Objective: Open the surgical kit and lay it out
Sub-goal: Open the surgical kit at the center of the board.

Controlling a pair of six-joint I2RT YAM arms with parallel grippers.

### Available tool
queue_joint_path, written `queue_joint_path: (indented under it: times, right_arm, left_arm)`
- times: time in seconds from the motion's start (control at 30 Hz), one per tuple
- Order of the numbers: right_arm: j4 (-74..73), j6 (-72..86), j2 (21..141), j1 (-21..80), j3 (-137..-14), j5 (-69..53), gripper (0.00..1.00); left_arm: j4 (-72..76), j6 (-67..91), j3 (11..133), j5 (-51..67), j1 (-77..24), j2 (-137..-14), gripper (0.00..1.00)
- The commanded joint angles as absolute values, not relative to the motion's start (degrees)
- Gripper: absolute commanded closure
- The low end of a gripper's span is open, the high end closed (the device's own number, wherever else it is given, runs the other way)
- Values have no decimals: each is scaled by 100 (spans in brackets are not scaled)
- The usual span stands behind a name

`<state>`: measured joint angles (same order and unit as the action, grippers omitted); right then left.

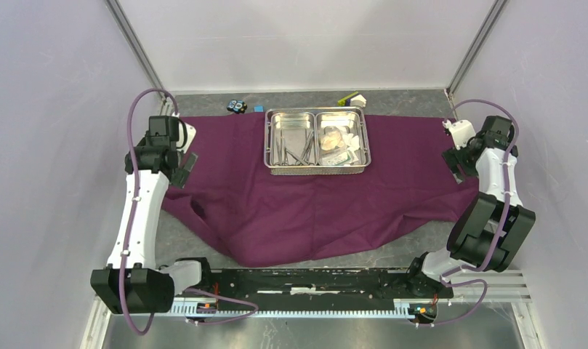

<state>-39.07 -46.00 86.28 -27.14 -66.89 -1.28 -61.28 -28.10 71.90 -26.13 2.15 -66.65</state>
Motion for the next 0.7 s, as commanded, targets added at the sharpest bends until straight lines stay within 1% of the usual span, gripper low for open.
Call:
queue_joint_path:
  times: [0.0, 0.13, 0.17, 0.27, 0.37, 0.47, 0.67]
  right_arm:
    - [-3867, -4776, 8308, -2725, -6535, -35, 19]
    - [-3867, -4808, 8236, -2725, -6426, -42, 19]
    - [-3867, -4812, 8250, -2725, -6456, -61, 19]
    - [-3871, -4774, 8352, -2725, -6616, -109, 19]
    - [-3905, -4777, 8524, -2725, -6763, -145, 19]
    - [-3881, -4840, 8658, -2731, -6768, -35, 19]
    - [-3908, -4938, 8637, -2764, -6727, 212, 19]
  left_arm:
    - [-6052, -2575, 6859, -3198, 229, -6303, 0]
    - [-6291, -2785, 5933, -4476, 239, -5473, 0]
    - [-6346, -2838, 5814, -4634, 312, -5263, 0]
    - [-6359, -2879, 5835, -4579, 492, -4941, 0]
    - [-6313, -2834, 6001, -3608, 481, -5005, 0]
    - [-6249, -2618, 6170, -2540, 481, -5487, 0]
    - [-5601, -2527, 6205, -1027, 407, -6598, 0]
